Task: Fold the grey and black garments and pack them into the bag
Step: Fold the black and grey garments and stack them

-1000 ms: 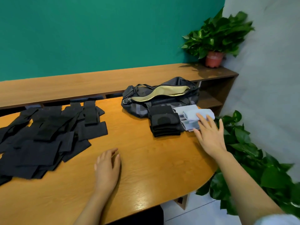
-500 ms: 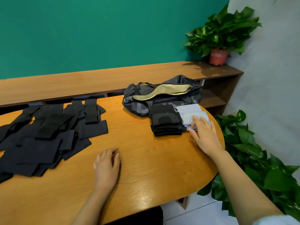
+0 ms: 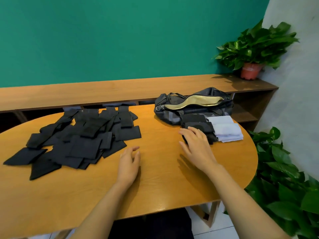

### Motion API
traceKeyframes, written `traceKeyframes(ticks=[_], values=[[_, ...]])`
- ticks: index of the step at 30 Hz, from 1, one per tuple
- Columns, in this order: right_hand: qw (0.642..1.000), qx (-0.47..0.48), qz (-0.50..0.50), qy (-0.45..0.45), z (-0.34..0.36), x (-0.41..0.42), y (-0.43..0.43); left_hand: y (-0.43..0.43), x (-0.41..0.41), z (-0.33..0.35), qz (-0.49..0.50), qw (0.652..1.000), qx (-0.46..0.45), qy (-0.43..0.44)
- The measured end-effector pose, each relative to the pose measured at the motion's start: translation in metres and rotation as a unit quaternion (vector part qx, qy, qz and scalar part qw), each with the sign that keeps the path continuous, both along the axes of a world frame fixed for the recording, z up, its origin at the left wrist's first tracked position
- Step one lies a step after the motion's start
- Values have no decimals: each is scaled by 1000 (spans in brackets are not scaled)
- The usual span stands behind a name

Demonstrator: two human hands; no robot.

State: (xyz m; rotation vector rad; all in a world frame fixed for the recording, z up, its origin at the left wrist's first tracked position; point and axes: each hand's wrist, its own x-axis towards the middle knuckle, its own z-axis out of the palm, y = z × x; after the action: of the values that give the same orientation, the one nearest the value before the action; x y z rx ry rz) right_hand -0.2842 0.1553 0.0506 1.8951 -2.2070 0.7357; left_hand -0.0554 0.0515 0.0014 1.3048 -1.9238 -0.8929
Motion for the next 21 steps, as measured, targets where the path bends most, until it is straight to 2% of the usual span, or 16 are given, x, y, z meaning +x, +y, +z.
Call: traceKeyframes(ticks=[6,11,14,21], values=[[994,55,96,-8,-23,83,-28,-7,64,-5,41,987,-113,-104],[984,112,140,-5,-48,121,-51,-25,91,-23,46,946,-191,-258],[984,128,127,-14,-59,130,-71,-34,94,-28,11,926,-175,-335],[977,199,79,-18,-58,133,-135,-36,91,-28,8,925,-123,-360]])
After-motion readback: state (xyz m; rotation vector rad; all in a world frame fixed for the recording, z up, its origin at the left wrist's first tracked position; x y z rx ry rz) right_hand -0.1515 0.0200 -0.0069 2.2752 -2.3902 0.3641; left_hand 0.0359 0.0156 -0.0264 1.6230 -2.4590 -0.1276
